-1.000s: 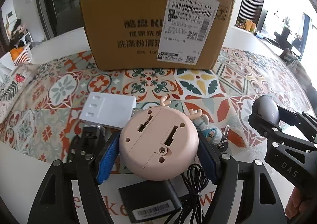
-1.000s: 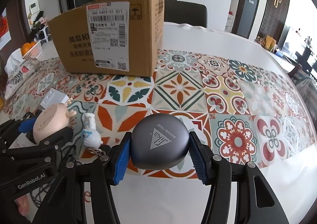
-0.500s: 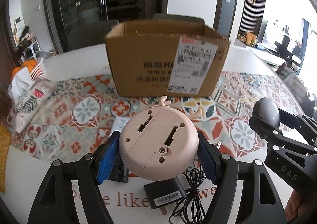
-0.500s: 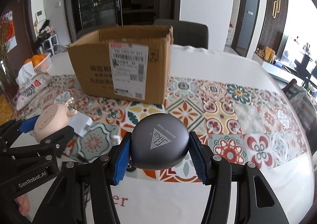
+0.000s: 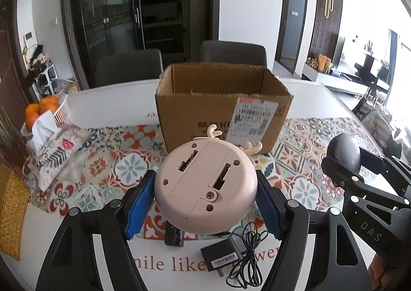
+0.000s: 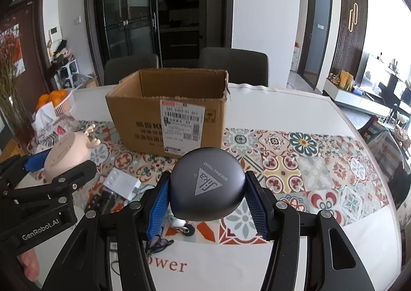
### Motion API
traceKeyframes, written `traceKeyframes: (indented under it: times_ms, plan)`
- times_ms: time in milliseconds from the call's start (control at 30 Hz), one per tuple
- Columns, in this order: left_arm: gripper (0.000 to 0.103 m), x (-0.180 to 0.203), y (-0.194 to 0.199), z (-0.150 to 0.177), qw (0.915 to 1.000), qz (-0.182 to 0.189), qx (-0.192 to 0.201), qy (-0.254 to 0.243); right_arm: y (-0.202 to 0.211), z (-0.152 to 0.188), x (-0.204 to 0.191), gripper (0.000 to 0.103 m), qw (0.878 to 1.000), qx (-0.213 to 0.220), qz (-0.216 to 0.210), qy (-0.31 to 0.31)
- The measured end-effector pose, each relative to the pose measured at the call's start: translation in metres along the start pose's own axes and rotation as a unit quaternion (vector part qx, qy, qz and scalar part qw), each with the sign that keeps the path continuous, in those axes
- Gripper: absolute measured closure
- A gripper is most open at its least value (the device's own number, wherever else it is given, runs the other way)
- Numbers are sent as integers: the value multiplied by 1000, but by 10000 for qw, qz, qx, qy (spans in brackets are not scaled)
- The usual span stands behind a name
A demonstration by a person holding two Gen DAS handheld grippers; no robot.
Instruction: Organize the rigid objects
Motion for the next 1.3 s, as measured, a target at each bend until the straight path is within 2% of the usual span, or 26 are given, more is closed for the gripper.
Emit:
traceKeyframes:
  times_ms: [433,800,1133,1300]
  plan:
    - [29,-14,2,-47,9996,-86,263,8,-1,-48,-10,47,9995,255,-83,184]
    - [29,-17,-11,-104,9984,-113,540,-84,-26,-101,-8,47,9986,419,-292,95]
    - [29,-11,-40,-141,9993,0,372,-92,-55,-139,4,47,9988,244,-416,-41]
    - [29,-10,-56,-154,9991,-20,376,-169,-67,-149,5,47,9995,143,-286,49]
Point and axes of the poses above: each gripper's, at about its wrist camera, not at the fingertips, and y roughly against the way its jaws point, x to its right, z to its underside, the point moved 10 cm from there along -y, roughly the way its jaws point, and after that the axes turned 9 degrees about -z, right-handed, at the moved point
